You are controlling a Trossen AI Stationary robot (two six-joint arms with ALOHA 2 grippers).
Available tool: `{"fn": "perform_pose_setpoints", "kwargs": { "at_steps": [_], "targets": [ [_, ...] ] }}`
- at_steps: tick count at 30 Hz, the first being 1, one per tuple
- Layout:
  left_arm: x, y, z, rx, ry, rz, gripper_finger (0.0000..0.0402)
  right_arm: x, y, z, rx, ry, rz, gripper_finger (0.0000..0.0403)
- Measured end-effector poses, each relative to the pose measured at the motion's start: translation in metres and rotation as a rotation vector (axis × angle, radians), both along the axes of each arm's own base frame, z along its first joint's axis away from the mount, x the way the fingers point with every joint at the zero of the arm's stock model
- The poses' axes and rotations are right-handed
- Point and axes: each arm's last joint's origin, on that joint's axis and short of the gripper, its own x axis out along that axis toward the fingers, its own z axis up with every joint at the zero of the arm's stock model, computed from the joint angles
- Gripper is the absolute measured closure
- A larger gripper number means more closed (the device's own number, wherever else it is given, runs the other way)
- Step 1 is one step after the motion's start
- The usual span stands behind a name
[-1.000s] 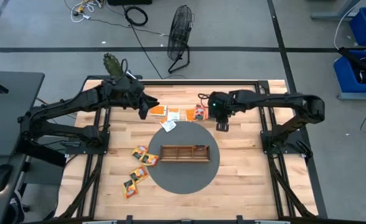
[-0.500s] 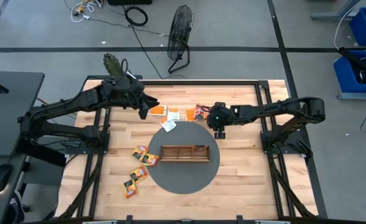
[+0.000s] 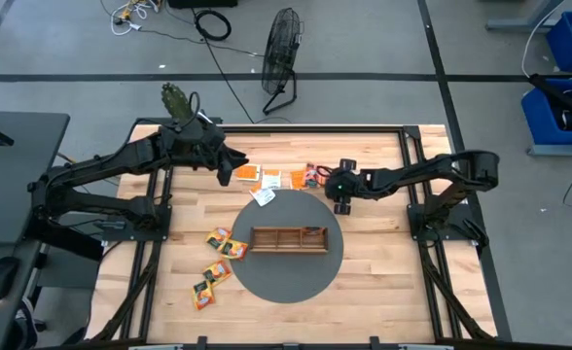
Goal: Pick & Place Tea
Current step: Put the red tea bag into the right section of the wooden organizer
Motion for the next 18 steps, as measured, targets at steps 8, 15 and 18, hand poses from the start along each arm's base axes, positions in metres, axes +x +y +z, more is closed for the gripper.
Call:
{"fn": "perform_pose_setpoints", "kwargs": {
  "at_steps": [8, 15, 18],
  "targets": [
    [0.000, 0.000, 0.000, 0.000, 0.000, 0.000, 0.0287, 0.002, -0.006, -0.006, 0.029, -0.013, -0.028, 0.0235],
    [0.000, 0.000, 0.000, -0.004, -0.002, 0.002, 0.0287, 0.004, -0.011, -0.004, 0.057, -0.027, -0.129, 0.0330],
    [0.000, 0.000, 0.000, -0.012, -0.004, 0.006, 0.0287, 0.005, -0.017, 0.001, 0.094, -0.043, -0.203, 0.0388]
  ]
}}
